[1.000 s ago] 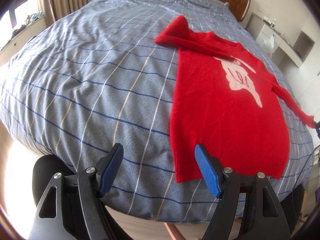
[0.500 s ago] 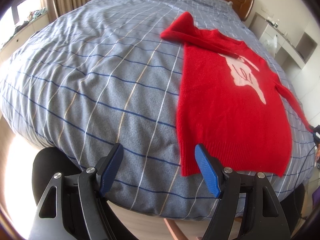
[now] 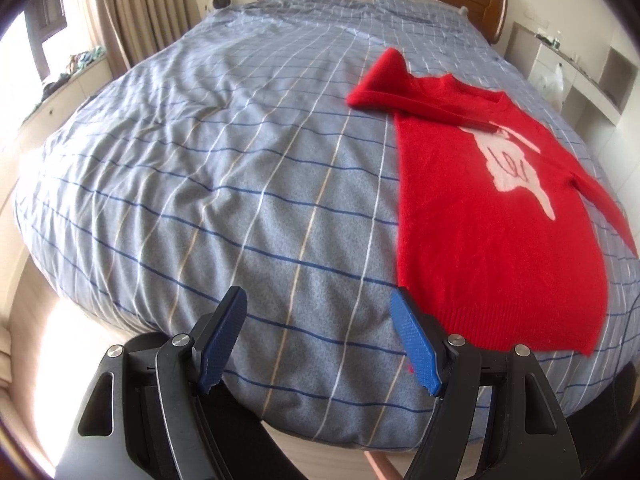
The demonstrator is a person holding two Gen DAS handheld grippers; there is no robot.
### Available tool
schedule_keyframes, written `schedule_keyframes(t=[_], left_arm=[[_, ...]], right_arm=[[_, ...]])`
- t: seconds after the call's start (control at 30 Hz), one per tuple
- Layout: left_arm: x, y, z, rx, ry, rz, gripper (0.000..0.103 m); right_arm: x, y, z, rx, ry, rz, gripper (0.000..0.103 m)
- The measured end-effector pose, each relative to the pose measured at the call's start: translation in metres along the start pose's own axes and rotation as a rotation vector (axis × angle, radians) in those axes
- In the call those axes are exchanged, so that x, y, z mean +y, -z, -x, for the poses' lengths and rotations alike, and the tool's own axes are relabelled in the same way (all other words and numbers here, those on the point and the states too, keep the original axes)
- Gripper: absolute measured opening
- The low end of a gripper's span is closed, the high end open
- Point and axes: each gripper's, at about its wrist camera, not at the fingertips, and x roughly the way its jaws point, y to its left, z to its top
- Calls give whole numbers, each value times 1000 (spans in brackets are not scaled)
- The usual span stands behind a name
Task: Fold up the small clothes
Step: 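Carry the sleeve out across the bed and open the right tool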
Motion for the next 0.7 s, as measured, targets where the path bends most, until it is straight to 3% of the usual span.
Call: schedule_keyframes(t=[0.1, 0.17, 0.23, 0.27, 0.37, 0.47, 0.53, 0.63, 0.7], left_arm=[[0, -12, -2, -11, -1, -13, 76], [-9, -23, -4, -18, 12, -42, 76], [-24, -39, -3, -35, 44, -89, 77], [-31, -48, 0, -51, 65, -117, 77], [-52, -81, 10, -119, 109, -189, 86], [-77, -116, 12, -183, 125, -286, 90], [-101, -139, 2, -214, 142, -369, 90], [-152, -161, -38, -128, 206, -563, 88], [-188, -164, -70, -75, 201, -712, 80]], right_arm=[[0, -3, 28, -94, 24, 10, 17], [9, -4, 42, -133, -62, 38, 18], [22, -2, 39, -105, -174, 82, 30], [28, 2, 32, -69, -176, 101, 39], [32, 19, 1, 39, -121, 119, 40], [31, 34, 17, -51, -38, 117, 41], [37, 44, 38, -115, -53, 132, 44], [52, 67, 65, -170, -112, 169, 51], [65, 85, 75, -178, -156, 199, 52]])
